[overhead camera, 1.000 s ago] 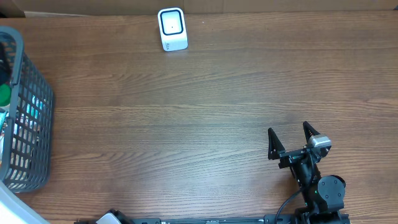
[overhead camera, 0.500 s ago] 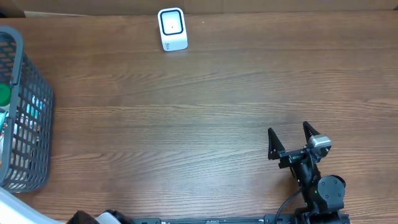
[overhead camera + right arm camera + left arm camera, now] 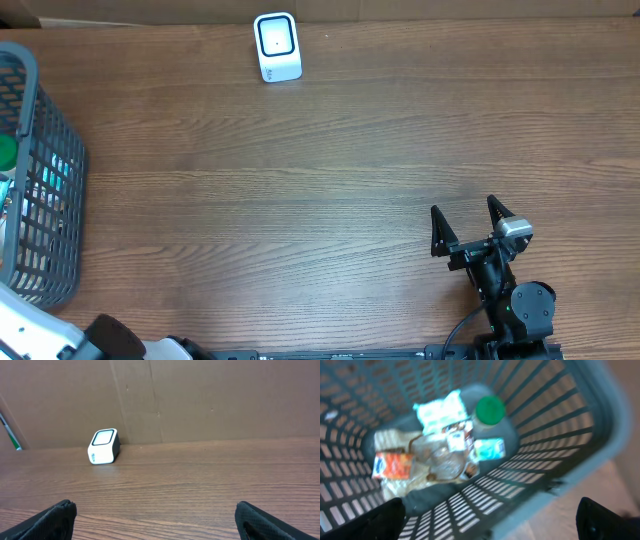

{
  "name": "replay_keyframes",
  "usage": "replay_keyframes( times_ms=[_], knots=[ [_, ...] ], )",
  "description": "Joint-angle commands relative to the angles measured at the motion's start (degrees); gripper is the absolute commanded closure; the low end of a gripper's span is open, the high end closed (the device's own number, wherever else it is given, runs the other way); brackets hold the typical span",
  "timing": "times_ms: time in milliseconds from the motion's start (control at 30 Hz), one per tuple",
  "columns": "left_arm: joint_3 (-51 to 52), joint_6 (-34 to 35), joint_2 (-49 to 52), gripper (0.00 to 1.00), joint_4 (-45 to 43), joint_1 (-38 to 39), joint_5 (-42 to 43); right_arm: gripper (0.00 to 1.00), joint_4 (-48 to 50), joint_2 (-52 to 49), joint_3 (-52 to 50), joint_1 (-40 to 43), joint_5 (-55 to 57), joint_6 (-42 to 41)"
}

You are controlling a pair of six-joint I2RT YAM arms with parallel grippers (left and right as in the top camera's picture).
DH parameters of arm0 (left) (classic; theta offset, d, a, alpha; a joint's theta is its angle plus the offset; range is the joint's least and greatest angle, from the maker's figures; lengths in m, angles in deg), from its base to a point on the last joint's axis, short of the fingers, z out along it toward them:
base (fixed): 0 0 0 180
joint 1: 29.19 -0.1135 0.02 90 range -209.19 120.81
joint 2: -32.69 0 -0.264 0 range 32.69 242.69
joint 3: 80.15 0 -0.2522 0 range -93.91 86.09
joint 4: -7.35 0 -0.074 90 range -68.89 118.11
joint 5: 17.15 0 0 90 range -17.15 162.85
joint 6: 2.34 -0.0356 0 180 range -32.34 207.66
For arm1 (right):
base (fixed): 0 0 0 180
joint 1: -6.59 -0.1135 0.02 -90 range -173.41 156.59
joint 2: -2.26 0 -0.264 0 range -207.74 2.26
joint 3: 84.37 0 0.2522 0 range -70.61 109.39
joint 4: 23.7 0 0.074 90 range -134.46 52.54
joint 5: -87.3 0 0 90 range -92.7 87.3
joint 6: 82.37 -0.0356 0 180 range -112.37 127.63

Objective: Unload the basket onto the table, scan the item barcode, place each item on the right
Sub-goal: 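Lower the left gripper into the basket toward the orange snack box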

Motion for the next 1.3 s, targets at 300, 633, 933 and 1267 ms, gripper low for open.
replay_keyframes(
  times_ms=[300, 633, 933, 1267],
  knots=[
    [20.52, -1.25, 3.39, 0.12, -6.71, -2.89, -7.93, 0.0, 0.31, 0.63, -0.66, 0.2, 0.13, -0.15],
    [27.1, -8.37, 8.35, 0.16, -14.16, -2.89, -14.64, 0.0, 0.31, 0.63, -0.66, 0.22, 0.13, -0.15],
    [27.1, -8.13, 13.05, 0.24, -14.49, -2.95, -19.82, 0.0, 0.31, 0.63, -0.66, 0.2, 0.13, -0.15],
    [27.12, -8.17, 15.82, 0.27, -17.0, -3.32, -21.16, 0.0, 0.31, 0.63, -0.66, 0.2, 0.13, -0.15]
  ],
)
